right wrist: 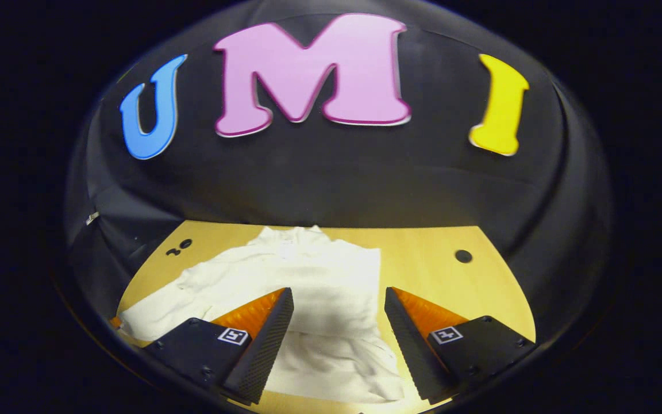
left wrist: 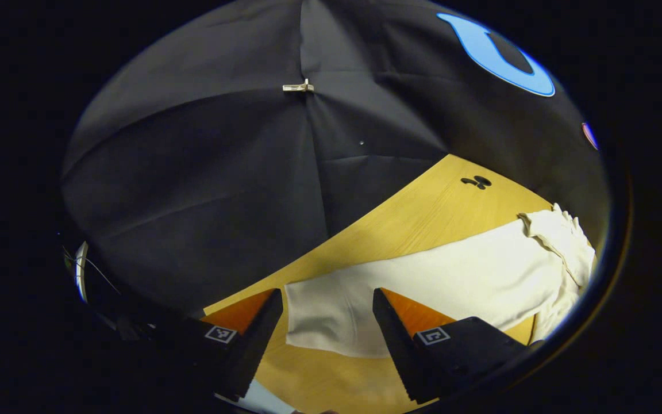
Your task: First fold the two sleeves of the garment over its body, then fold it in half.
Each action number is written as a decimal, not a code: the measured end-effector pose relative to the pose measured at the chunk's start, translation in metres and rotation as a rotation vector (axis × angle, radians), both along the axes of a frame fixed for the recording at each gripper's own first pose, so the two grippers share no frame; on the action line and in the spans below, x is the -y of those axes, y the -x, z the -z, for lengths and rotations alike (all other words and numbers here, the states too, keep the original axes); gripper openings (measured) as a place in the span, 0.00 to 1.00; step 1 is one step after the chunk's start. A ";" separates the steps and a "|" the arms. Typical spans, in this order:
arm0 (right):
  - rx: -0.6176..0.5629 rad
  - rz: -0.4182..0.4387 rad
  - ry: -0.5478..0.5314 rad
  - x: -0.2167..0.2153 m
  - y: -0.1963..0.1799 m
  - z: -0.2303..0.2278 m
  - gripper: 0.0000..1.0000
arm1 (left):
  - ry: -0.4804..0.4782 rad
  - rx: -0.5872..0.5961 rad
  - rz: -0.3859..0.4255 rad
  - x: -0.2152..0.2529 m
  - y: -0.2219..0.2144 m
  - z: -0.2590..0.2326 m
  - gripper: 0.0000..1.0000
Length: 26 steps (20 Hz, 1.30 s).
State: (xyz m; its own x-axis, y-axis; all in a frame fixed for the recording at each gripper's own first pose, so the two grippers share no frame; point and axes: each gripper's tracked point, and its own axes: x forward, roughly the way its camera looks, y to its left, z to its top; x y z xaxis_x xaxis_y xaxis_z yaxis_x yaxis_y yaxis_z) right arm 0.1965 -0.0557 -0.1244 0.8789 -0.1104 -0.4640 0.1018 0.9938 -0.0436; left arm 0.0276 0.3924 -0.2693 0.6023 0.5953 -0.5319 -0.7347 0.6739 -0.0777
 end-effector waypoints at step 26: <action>0.006 0.303 -0.017 0.168 0.117 0.012 0.98 | 0.199 0.059 0.099 0.034 -0.066 -0.027 0.06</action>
State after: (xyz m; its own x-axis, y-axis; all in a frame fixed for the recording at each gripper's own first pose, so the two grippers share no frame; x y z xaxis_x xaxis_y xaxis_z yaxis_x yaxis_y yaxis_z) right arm 0.0796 -0.2234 -0.1361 0.8101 -0.3602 -0.4626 0.3939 0.9188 -0.0256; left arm 0.0941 0.3587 -0.2426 0.6857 0.4190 -0.5952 -0.6563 0.7095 -0.2567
